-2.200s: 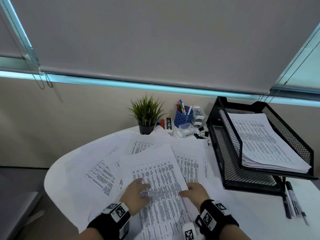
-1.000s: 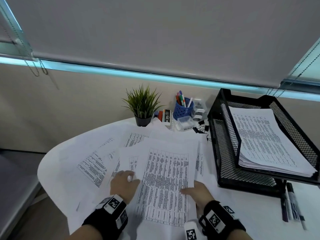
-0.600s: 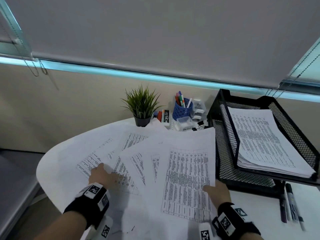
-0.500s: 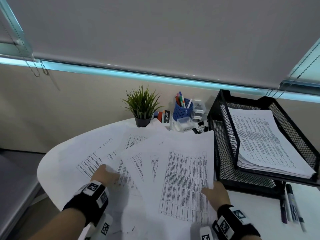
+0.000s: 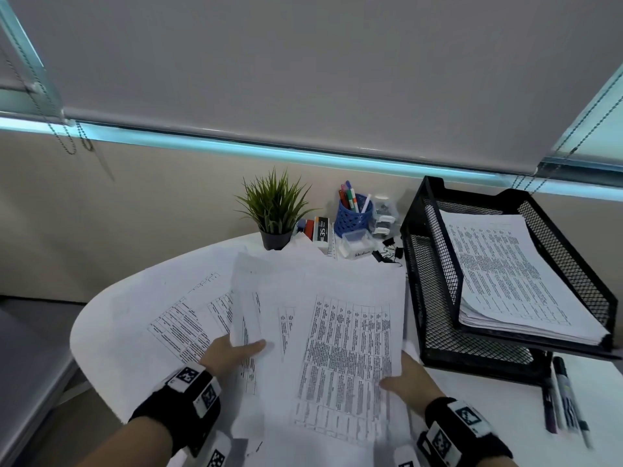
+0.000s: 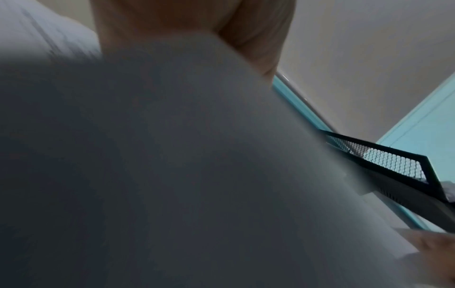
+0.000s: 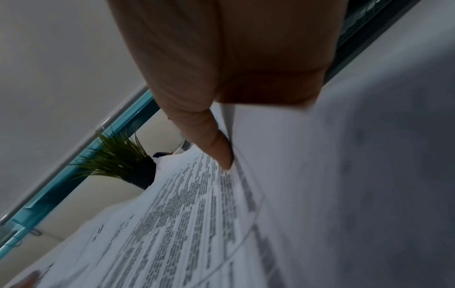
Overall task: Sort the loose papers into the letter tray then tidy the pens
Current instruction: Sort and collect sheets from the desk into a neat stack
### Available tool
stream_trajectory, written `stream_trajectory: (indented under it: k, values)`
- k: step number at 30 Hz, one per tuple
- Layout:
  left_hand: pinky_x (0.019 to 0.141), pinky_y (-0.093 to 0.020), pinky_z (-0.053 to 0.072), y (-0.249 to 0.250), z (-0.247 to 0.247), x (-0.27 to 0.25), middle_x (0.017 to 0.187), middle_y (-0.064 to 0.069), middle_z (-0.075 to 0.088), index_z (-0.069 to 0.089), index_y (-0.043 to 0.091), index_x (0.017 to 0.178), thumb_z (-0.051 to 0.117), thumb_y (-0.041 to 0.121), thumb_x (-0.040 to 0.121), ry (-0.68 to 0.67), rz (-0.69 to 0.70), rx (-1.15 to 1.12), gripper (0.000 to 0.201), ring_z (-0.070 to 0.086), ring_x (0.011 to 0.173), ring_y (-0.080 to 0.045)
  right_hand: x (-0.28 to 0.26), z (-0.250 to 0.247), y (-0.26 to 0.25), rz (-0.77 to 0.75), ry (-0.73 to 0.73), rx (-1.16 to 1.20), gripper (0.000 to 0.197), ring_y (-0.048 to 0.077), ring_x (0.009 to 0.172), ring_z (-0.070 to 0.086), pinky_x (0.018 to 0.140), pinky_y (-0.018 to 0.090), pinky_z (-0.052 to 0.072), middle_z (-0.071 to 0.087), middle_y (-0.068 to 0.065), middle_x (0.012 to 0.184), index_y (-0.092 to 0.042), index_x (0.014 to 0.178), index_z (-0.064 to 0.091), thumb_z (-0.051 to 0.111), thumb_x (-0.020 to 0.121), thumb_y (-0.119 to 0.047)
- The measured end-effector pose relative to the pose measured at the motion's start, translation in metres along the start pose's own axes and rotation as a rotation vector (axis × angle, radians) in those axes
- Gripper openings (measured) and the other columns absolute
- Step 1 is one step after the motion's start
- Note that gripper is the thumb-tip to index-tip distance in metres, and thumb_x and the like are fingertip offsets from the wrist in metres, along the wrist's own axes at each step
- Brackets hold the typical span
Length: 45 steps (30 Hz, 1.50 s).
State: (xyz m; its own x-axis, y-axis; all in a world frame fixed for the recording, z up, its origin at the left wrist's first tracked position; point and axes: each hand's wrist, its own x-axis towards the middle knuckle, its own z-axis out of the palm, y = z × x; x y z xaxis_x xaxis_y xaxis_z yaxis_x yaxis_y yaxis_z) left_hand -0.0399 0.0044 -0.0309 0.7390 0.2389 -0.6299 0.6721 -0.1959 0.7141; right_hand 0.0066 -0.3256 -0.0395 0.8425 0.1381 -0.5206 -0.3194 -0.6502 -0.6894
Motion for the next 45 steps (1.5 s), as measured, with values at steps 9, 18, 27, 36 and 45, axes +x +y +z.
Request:
stream_trajectory:
  k: [9,18,27,36,45]
  values:
    - [0.077,-0.037,0.054,0.003,0.022,-0.014,0.085,-0.014,0.068,0.063,0.002,0.083,0.078,0.003,0.070,-0.102,-0.042,0.015,0.020,0.064,0.081,-0.028,-0.010,0.021,-0.016,-0.096,-0.133,0.049,0.044,0.009,0.112,0.057,0.096,0.022,0.043,0.059,-0.008,0.122,-0.020,0.127,0.049,0.066,0.086,-0.021]
    - [0.079,-0.034,0.054,0.002,0.030,-0.026,0.090,-0.006,0.066,0.058,0.008,0.086,0.073,0.007,0.075,-0.116,0.076,-0.006,0.019,0.062,0.090,-0.026,-0.006,0.009,-0.015,0.069,-0.117,0.567,0.034,0.032,0.102,0.066,0.098,0.053,0.046,0.071,0.012,0.108,-0.006,0.109,0.065,0.065,0.079,0.009]
    - [0.104,-0.049,0.038,0.009,0.000,-0.001,0.143,-0.023,0.036,0.024,0.000,0.143,0.077,0.027,0.073,0.510,-0.093,0.018,0.092,0.038,0.129,-0.038,0.000,0.002,-0.005,0.089,0.150,0.512,0.032,0.028,0.096,0.059,0.091,0.037,0.041,0.065,0.006,0.096,-0.010,0.106,0.058,0.063,0.080,0.009]
    - [0.109,-0.042,0.028,0.014,0.001,0.009,0.149,-0.022,0.028,0.022,-0.006,0.143,0.061,0.017,0.089,0.393,-0.143,-0.246,0.071,0.030,0.136,-0.035,0.007,0.005,0.001,0.134,0.145,0.472,0.031,0.023,0.084,0.060,0.068,0.028,0.044,0.066,0.006,0.090,-0.001,0.108,0.061,0.062,0.080,0.011]
    - [0.084,-0.043,0.050,0.009,0.001,-0.001,0.096,-0.023,0.060,0.051,-0.012,0.109,0.057,0.009,0.090,0.299,-0.034,-0.096,0.030,0.058,0.084,-0.030,0.013,-0.013,0.001,0.169,0.125,0.436,0.044,0.031,0.107,0.057,0.098,0.040,0.041,0.065,0.016,0.111,0.005,0.117,0.057,0.071,0.076,0.003]
